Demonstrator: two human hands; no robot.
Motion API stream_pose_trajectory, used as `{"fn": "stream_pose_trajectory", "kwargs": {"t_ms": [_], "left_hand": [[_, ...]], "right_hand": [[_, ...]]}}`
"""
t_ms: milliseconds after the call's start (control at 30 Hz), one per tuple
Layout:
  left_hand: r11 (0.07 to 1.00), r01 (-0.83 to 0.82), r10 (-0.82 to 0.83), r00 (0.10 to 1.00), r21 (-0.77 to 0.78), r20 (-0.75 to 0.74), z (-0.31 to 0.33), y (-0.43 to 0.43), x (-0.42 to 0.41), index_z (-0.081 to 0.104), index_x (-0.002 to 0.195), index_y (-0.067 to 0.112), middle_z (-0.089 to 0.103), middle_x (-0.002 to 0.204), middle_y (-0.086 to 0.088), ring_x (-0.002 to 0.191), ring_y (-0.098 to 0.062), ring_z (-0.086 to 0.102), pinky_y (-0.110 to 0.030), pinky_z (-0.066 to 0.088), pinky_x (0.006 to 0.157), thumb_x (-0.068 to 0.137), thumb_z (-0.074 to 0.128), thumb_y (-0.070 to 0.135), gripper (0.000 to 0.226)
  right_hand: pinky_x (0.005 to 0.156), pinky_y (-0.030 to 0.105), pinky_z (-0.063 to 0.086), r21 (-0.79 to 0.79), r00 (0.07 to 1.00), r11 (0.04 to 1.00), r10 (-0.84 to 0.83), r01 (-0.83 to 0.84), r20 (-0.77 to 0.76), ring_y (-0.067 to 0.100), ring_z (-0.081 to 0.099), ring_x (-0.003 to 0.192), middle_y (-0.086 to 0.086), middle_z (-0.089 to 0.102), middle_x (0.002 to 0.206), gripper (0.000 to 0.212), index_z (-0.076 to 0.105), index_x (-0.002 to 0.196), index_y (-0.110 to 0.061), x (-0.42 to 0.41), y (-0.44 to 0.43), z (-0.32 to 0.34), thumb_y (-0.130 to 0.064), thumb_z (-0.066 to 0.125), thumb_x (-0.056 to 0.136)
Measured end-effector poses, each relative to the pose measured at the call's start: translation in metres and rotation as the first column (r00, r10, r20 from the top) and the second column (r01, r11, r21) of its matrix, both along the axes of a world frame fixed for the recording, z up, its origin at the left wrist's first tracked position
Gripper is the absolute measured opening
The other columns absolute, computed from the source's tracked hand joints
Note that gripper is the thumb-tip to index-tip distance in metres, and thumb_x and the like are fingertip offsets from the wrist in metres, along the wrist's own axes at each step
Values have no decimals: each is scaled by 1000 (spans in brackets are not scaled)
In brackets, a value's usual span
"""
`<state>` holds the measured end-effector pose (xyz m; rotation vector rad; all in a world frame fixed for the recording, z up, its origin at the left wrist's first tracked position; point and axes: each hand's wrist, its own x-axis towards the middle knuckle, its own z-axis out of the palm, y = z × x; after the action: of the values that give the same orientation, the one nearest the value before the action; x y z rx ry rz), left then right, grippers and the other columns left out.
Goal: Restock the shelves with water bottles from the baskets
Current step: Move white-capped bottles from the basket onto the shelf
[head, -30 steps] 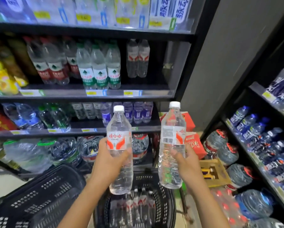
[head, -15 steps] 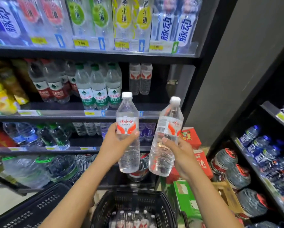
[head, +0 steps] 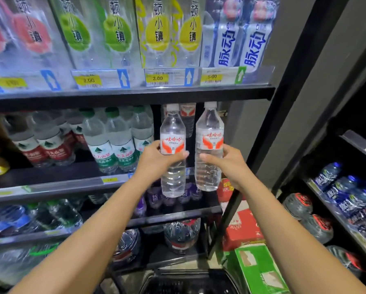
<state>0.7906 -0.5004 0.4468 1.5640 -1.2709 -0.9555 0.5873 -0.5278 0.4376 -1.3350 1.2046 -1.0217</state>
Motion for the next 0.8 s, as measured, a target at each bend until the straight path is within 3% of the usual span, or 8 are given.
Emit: {"fn": "stream_pose_trajectory", "kwargs": {"t_ms": [133, 300, 400, 467, 567, 667, 800], "left_hand": [[1000, -10, 9, 998, -15, -60, -2, -31, 2, 67, 98, 22, 73, 93, 11, 87, -5, 69, -26, 54, 81, 69, 85, 35, 36], [994, -94, 92, 995, -53, -33, -5, -61, 1, 66, 101, 13, 71, 89, 7, 82, -5, 66, -20, 49, 68, 67, 87, 36, 45], [987, -135, 133, 991, -82, -24, -13, -74, 2, 67, 95, 15, 72, 89, 4, 83, -8, 67, -26, 54, 74, 66, 87, 35, 41], [982, -158, 159, 987, -101, 2, -24, -79, 3, 66, 96, 13, 72, 90, 3, 84, -11, 68, -30, 55, 76, 63, 88, 41, 48], [978, -176, 184, 981, -114, 67, -40, -78, 2, 58, 101, 11, 67, 90, 4, 82, -11, 64, -19, 47, 64, 63, 87, 40, 55], [975, -167, 175, 984, -149, 44, -55, -74, -2, 53, 108, 16, 65, 94, 8, 86, -7, 63, -15, 47, 67, 64, 88, 34, 59], [977, -123, 134, 990, -174, 48, -58, -71, -7, 49, 108, 18, 60, 91, 18, 81, 11, 56, -2, 43, 64, 69, 86, 28, 55]], "right_hand": [[91, 36, 54, -13, 999, 1000, -18, 19, 31, 15, 71, 94, -2, 75, 96, 20, 70, 92, -20, 14, -32, -4, -18, 81, 75], [90, 32, 53, -55, 998, 997, -59, 61, 32, 14, 69, 95, -1, 73, 98, 26, 67, 96, -15, 24, -67, -5, -19, 82, 75], [92, 36, 53, -65, 998, 996, -61, 61, 14, 15, 69, 97, 1, 73, 103, 42, 64, 110, -11, 27, -80, -13, -16, 83, 73], [86, 27, 54, -83, 997, 994, -67, 65, -31, 9, 68, 94, -2, 71, 103, 47, 60, 113, -11, 29, -82, -19, -16, 83, 73], [79, 16, 49, -121, 992, 992, -47, 33, -118, 5, 64, 95, -4, 67, 106, 51, 56, 118, -13, 31, -82, -30, -16, 83, 74], [87, 22, 50, -131, 987, 991, -15, -6, -160, 8, 64, 99, 0, 67, 110, 56, 55, 121, -11, 31, -83, -45, -12, 83, 73], [90, 22, 48, -145, 978, 988, 18, -49, -209, 8, 62, 104, -2, 64, 116, 65, 49, 128, -15, 28, -81, -51, -14, 83, 72]]}}
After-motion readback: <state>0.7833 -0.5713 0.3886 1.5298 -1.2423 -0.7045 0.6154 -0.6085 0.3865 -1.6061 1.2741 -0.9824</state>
